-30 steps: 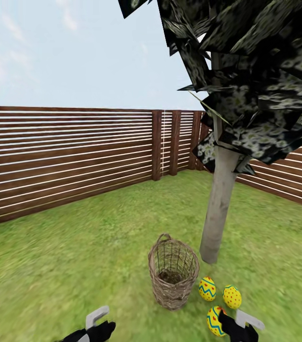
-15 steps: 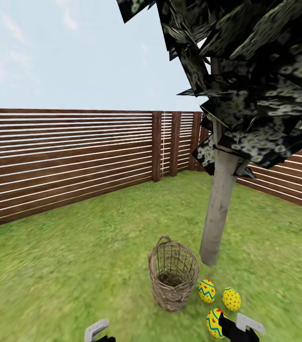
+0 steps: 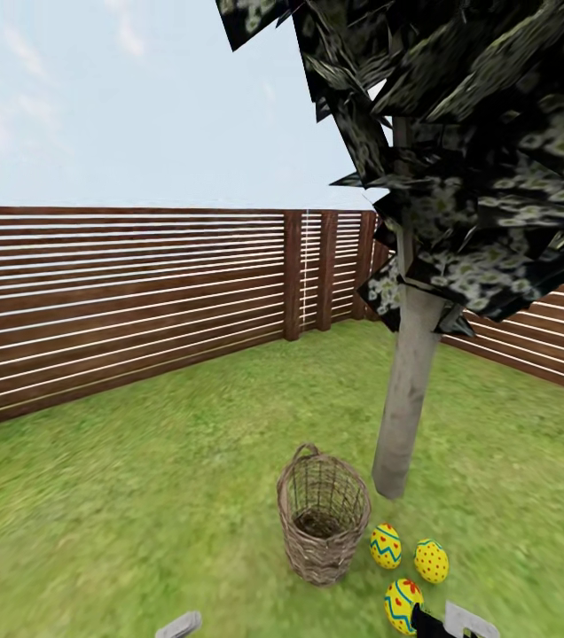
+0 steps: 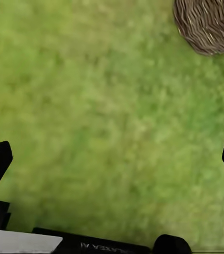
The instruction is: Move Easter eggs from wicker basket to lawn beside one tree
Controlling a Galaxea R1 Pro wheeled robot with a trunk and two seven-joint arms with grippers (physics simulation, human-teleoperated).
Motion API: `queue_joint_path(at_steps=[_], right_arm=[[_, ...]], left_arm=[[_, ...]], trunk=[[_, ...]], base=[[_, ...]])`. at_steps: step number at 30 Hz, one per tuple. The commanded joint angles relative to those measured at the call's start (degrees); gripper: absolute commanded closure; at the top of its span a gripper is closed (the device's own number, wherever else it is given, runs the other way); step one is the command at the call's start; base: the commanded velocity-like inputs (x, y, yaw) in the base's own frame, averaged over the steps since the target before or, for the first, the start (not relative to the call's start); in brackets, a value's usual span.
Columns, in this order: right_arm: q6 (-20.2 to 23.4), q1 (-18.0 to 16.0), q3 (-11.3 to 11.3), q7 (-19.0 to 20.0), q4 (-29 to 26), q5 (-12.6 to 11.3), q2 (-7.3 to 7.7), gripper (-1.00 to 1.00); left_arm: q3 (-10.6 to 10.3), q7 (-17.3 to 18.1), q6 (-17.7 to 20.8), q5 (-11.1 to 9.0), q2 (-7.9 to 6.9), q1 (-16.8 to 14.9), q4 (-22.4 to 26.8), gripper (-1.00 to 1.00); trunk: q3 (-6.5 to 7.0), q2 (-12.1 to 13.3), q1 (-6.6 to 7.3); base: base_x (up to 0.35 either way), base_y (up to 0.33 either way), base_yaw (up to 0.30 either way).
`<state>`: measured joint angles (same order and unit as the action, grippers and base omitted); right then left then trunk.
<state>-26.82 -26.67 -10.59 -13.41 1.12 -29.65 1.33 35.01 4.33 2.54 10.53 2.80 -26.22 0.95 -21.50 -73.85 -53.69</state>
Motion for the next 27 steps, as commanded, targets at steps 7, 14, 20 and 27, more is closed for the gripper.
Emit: queue_joint_path(at_steps=[7, 14, 20, 27], right_arm=[[-0.2, 1.0, -0.5, -0.2, 0.1, -0.3, 0.04, -1.00], [-0.2, 2.6, -0.5, -0.2, 0.1, -0.3, 0.06, -1.00], [-0.2, 2.8, -0.5, -0.1, 0.1, -0.4, 0.00, -1.00], [-0.2, 2.8, -0.5, -0.2, 0.1, -0.4, -0.01, -1.00]], left_arm=[[0.5, 0.2, 0.3, 0.5, 0.01, 0.6, 0.1, -1.00], [0.5, 0.2, 0.3, 0.5, -0.02, 1.3, 0.1, -1.00], [0.5, 0.2, 0.3, 0.5, -0.02, 1.4, 0.1, -1.00], [0.5, 0.1, 0.3, 0.5, 0.01, 1.4, 0.1, -1.00]], trunk=[[1.02, 2.4, 1.33], [1.02, 2.4, 1.33], [1.02, 2.4, 1.33], [1.02, 2.4, 1.33]], base=[[0.000, 0.000, 0.000], [0.000, 0.000, 0.000], [0.000, 0.000, 0.000], [0.000, 0.000, 0.000]])
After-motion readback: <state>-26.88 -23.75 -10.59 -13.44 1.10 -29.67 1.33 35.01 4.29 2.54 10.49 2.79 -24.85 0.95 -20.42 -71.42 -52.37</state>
